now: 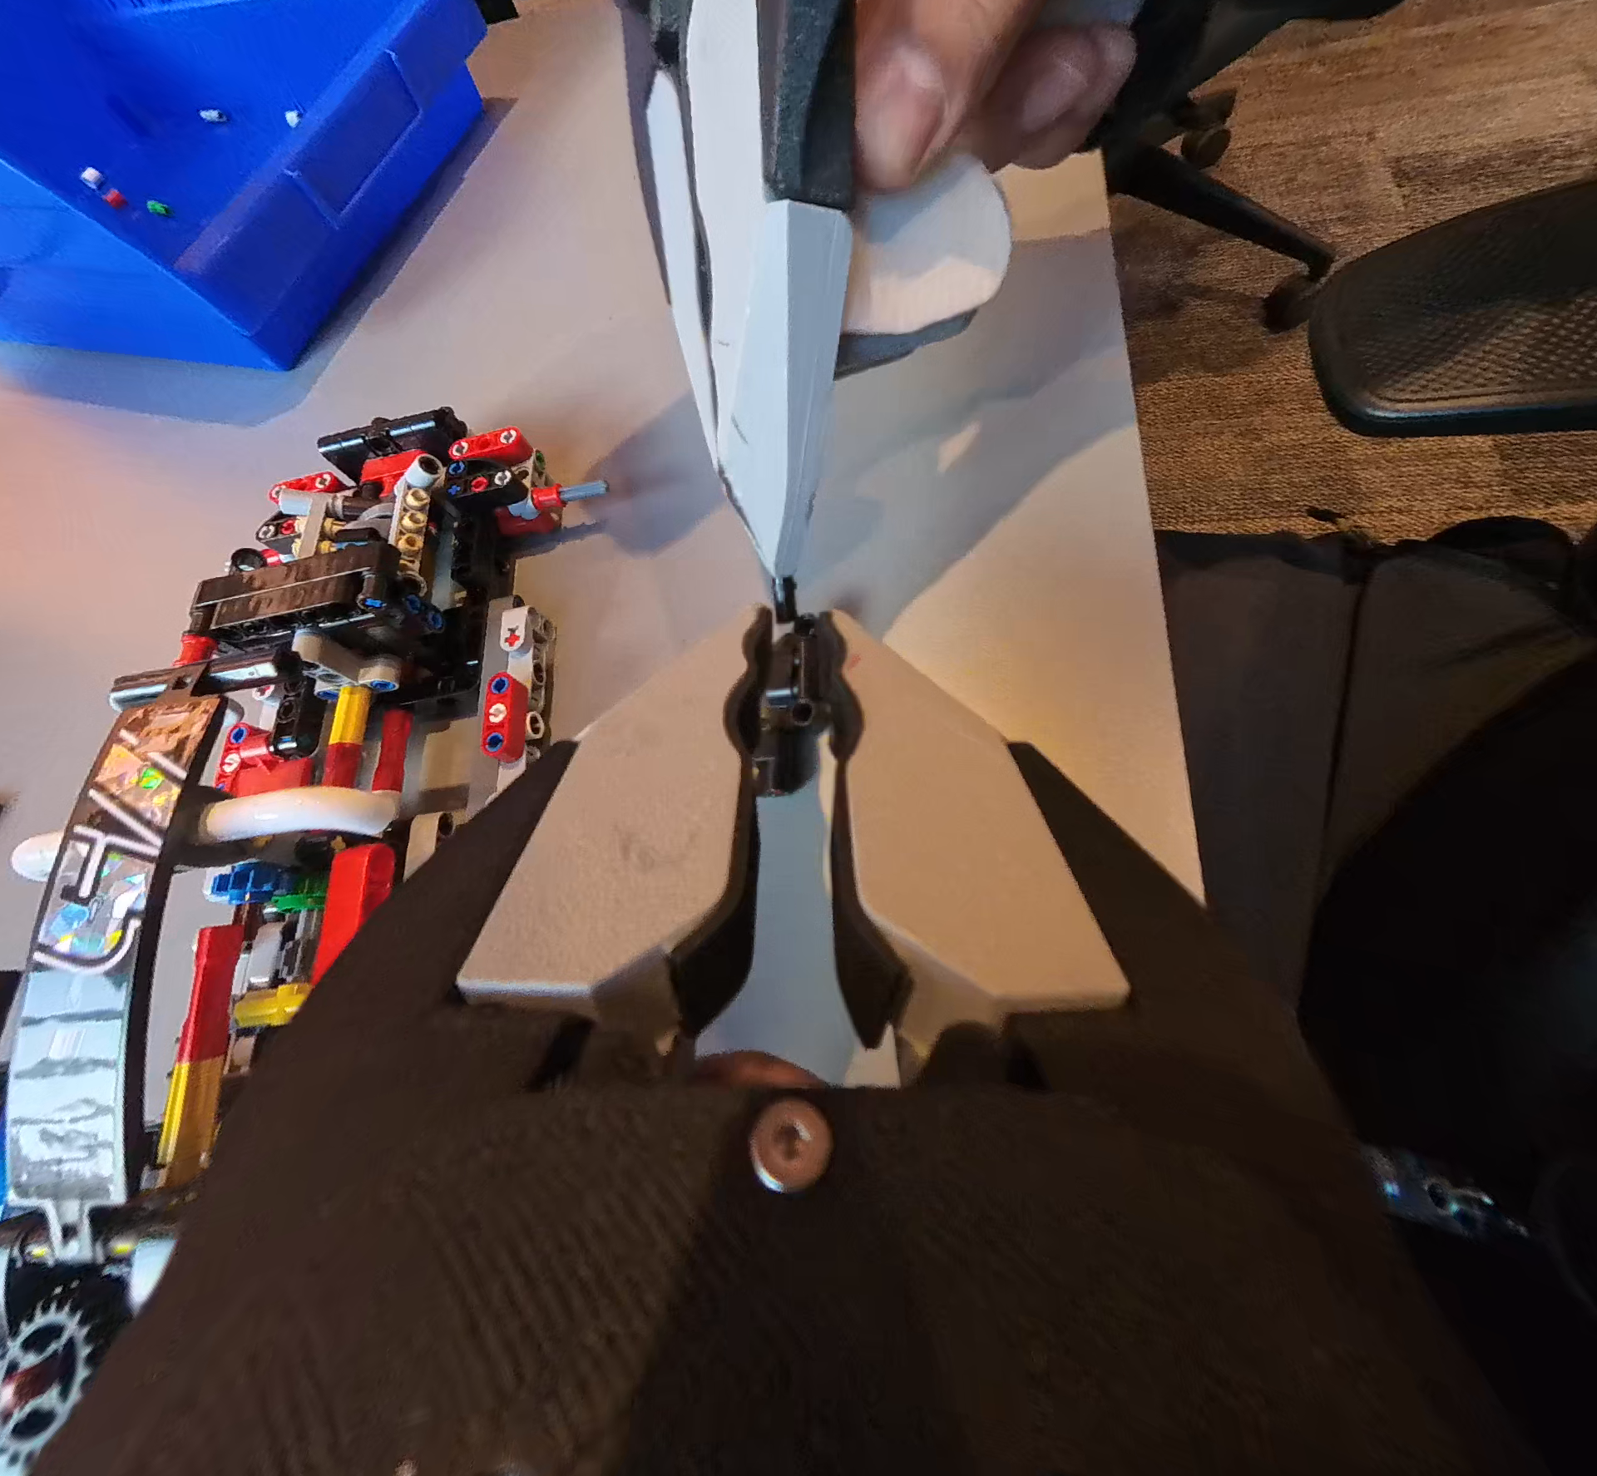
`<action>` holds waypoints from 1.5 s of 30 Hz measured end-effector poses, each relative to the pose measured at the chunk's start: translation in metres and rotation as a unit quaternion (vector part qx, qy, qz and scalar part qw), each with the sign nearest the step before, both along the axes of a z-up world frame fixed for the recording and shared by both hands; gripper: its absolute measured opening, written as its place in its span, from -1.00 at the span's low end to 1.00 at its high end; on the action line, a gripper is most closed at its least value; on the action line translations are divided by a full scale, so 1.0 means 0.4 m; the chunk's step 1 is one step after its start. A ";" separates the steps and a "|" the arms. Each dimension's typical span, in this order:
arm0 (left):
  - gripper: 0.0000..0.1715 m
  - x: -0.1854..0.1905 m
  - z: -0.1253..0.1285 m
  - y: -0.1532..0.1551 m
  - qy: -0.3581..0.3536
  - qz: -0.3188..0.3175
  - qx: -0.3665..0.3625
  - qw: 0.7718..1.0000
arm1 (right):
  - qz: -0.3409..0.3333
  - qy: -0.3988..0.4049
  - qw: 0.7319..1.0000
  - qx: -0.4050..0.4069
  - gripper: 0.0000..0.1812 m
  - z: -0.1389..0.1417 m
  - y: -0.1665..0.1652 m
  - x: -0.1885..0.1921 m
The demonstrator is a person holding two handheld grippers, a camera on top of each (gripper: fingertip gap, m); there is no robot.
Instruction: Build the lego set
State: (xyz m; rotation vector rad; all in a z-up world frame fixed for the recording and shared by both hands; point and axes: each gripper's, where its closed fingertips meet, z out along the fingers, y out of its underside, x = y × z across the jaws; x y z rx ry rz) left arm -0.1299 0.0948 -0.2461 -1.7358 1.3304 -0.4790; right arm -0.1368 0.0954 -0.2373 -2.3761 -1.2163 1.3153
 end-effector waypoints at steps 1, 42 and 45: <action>-0.90 0.001 -0.001 -0.001 -0.001 0.000 -0.004 1.000 | -0.005 0.003 1.000 -0.004 -1.00 -0.003 0.001 -0.001; -0.99 -0.010 0.020 -0.007 -0.044 -0.023 -0.031 0.998 | 0.037 0.098 0.977 0.185 -0.99 0.022 -0.010 -0.019; -0.99 -0.013 0.023 -0.003 -0.052 -0.017 -0.028 0.998 | 0.020 0.107 0.981 0.158 -1.00 0.024 -0.004 -0.022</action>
